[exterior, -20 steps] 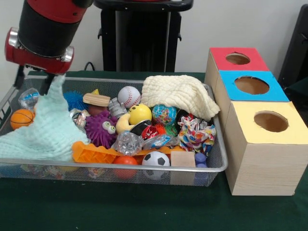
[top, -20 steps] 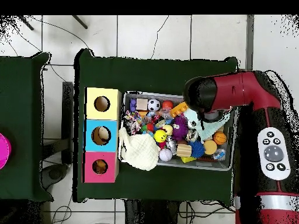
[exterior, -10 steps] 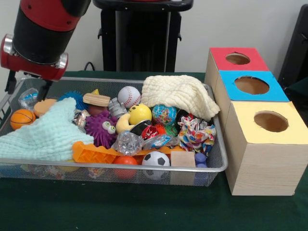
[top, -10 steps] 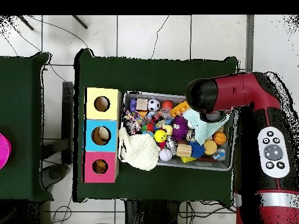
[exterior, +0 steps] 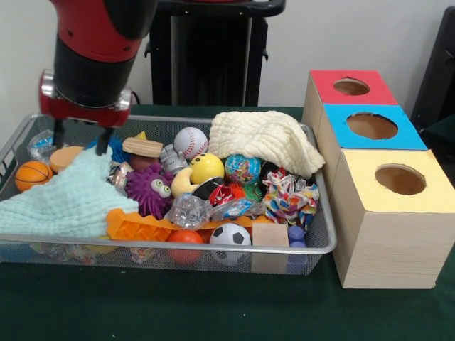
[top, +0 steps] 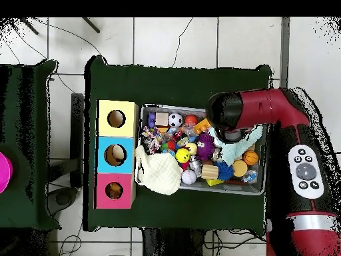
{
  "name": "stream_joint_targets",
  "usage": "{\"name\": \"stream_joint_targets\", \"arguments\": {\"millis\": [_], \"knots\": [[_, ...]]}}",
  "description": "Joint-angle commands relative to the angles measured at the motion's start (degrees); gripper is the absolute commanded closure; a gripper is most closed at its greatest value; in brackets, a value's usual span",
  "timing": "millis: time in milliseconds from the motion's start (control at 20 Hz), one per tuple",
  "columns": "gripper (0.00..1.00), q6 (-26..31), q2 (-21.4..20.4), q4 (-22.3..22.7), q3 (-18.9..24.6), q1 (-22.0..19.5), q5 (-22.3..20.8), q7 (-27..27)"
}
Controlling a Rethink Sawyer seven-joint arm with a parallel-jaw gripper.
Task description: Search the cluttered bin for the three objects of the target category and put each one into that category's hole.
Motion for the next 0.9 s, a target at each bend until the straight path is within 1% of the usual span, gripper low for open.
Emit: {"name": "stream_joint_targets", "arguments": {"millis": [50,250,450,650,700,900], "knots": [[0.0,-3.61,3.12,11.26,2.85,-0.59,8.33,-1.2],[0.0,-5.16,2.57,12.57,2.11,0.47,10.71,0.81],[0.0,-7.26,1.32,14.29,1.06,1.27,11.23,1.92],[0.0,-12.93,1.62,17.2,0.21,1.3,11.21,4.68],[0.0,-14.48,1.77,17.54,0.19,1.32,11.11,5.04],[0.0,-17.69,2.51,17.51,-0.58,1.99,11.02,6.47]]}}
